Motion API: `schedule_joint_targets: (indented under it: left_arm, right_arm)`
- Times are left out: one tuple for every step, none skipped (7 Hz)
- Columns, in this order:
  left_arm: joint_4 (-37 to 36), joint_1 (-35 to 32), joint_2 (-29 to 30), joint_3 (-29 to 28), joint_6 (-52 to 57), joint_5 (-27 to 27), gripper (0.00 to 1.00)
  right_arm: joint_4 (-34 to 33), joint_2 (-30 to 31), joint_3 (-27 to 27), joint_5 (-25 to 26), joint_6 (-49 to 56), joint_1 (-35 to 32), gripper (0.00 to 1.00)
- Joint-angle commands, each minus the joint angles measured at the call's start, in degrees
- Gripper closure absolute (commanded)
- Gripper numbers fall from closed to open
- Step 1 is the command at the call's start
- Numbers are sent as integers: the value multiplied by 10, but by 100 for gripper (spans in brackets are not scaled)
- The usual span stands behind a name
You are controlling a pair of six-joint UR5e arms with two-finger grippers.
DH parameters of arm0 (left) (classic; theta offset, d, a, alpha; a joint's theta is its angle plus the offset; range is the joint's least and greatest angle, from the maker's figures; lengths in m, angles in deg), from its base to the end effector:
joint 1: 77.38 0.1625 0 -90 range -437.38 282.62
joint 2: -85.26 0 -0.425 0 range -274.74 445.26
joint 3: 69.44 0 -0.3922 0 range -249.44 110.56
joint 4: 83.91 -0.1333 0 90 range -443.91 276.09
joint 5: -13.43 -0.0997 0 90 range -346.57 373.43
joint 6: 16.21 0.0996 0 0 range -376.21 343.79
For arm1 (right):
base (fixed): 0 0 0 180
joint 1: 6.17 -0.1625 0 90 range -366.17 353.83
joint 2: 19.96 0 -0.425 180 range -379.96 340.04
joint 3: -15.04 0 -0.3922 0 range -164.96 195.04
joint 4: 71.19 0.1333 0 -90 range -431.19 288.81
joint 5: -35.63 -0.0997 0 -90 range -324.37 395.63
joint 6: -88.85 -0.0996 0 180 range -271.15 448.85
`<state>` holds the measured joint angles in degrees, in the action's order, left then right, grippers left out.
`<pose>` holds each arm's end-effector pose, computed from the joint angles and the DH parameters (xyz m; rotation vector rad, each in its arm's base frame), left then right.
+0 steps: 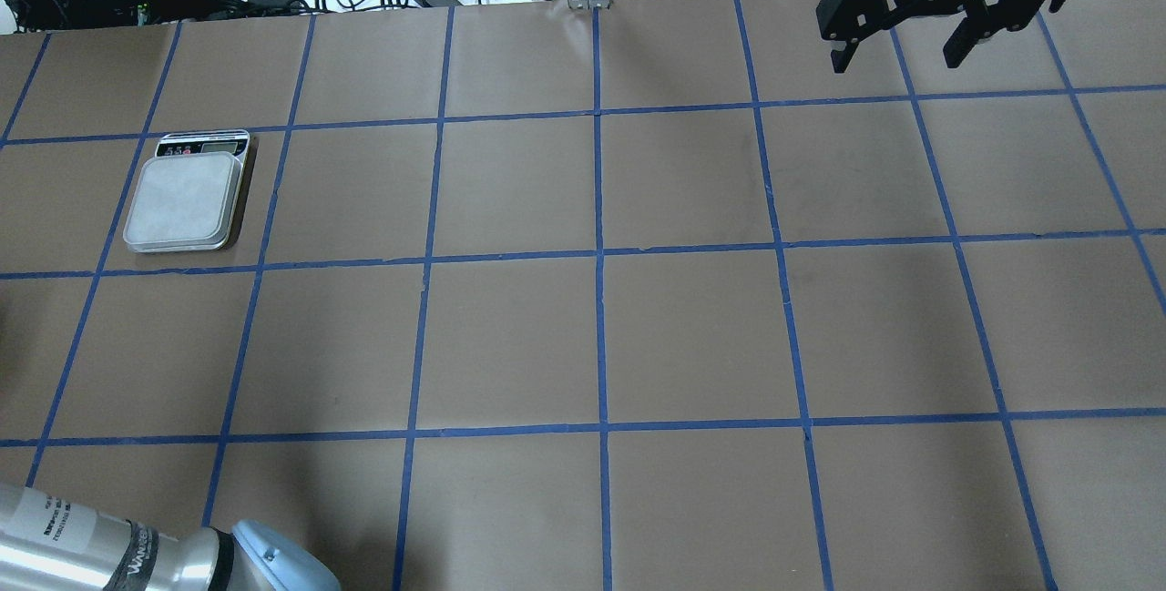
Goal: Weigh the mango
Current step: 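Lower the left gripper onto the red-yellow mango and close on it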
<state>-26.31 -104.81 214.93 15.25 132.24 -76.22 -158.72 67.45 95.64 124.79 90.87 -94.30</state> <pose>0.5519 -0.4373 0.1653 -2.1186 -2.2770 0.0234 0.1179 -0.5197 0.5418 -0.0050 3.1272 -0.1192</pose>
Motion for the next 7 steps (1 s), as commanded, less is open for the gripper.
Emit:
schedule_joint_targets:
  left_arm:
    - [-12, 0, 5, 2, 33, 3, 72]
    - [-11, 0, 3, 1, 38, 3, 98]
    - [-10, 0, -5, 1, 33, 0, 100]
    - [-4, -6, -17, -5, 31, -1, 100]
    - [-4, -21, -36, -10, 28, -1, 100]
    - [1, -50, -49, -21, 27, 1, 100]
    - [38, -77, -65, -23, -14, 3, 100]
  right_arm:
    - [0, 0, 0, 0, 0, 0, 0]
    - [0, 0, 0, 0, 0, 0, 0]
    - [0, 0, 0, 0, 0, 0, 0]
    - [0, 0, 0, 0, 0, 0, 0]
    - [0, 0, 0, 0, 0, 0, 0]
    - [0, 0, 0, 0, 0, 0, 0]
    - [0, 0, 0, 0, 0, 0, 0]
